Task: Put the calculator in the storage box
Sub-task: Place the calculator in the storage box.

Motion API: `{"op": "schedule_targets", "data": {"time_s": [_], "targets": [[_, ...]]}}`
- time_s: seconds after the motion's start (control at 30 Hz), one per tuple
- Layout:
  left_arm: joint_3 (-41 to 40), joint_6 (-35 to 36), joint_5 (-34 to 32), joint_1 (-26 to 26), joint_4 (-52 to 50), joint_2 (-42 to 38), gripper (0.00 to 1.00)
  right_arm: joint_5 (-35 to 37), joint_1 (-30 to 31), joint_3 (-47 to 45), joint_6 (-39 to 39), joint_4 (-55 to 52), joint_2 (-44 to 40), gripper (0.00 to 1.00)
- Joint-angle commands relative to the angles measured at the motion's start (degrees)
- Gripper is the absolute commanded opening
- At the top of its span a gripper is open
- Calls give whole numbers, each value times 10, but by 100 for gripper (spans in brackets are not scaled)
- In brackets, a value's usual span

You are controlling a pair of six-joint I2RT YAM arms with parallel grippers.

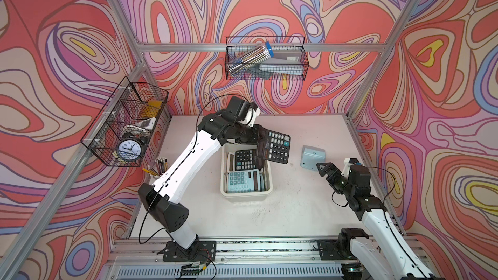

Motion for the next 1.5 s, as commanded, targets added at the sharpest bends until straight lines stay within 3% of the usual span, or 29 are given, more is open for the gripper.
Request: {"op": "schedule_targets", "data": {"time_s": [0.0, 0.33, 0.77, 1.2, 1.47], "targets": [[-18, 22, -5, 24, -51, -38, 0, 6, 1, 8, -6, 8, 6, 98], [-119, 12, 2, 99, -52, -89, 0, -17, 1, 2, -2, 23, 13, 98], [-114, 12, 13, 126, -36, 35, 0, -38, 1, 0, -14, 50, 41, 98], [-143, 5, 18, 164, 4, 69, 0, -54, 1, 4, -19, 67, 68, 98], [-140, 13, -28, 167, 5, 96, 0, -57, 1, 6, -16, 72, 73, 98]]}}
